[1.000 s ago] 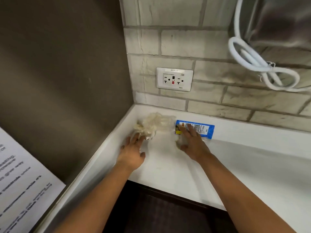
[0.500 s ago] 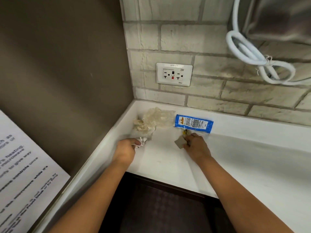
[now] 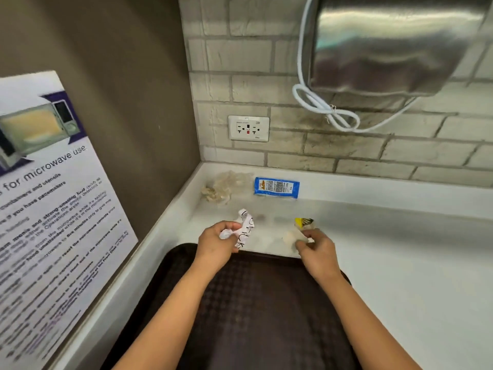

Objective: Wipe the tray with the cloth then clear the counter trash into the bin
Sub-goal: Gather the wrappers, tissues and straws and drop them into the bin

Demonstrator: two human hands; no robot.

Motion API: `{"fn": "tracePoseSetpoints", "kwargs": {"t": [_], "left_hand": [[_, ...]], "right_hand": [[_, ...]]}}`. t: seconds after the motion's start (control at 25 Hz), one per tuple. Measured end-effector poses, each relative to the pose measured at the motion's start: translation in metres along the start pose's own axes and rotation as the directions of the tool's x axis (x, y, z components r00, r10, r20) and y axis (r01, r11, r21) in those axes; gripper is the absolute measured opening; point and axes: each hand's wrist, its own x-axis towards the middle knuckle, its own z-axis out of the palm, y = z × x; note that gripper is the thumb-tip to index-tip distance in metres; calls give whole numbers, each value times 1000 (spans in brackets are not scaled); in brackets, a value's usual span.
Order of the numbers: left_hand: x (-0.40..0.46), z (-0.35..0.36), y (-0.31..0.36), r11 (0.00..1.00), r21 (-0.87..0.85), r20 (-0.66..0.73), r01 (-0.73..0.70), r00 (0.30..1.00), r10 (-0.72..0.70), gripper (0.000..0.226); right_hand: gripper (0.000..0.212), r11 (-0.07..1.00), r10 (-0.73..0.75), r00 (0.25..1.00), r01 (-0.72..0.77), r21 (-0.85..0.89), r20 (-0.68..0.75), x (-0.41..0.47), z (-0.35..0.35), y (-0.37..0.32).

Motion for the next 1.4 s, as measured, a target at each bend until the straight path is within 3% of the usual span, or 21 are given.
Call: {"fn": "tracePoseSetpoints", "kwargs": {"t": [0.36,0.52,0.76,0.96,1.2,1.32,1.4], "left_hand": [[-145,8,-1,997,-69,263,-38,963,55,25],[-202,12,-7,998,-67,367,-4,930,28,24],[-268,21,-30,1000,-17,564,0,826,9,16],[-307,39,-57,996,83,683,24,727,-74,14],[-368,90,-127,939,304,701,164,629,-337,21],[-403,126,-179,845,437,621,307,576,-531,25],[-419,153,-210,790,498,561,357,562,-607,28]], "right_hand": [[12,989,-75,978,98,110,-197,-160,-67,-1],[21,987,-62,959,100,127,-276,-219,-96,11],[35,968,-107,942,171,182,-318,-295,-127,47],[13,968,-116,939,180,176,-324,-352,-145,99],[11,989,69,938,-19,149,-340,-413,-173,185],[12,968,250,944,-244,52,-214,-458,-192,249],[20,906,417,899,-423,-21,-137,-492,-206,296]]}}
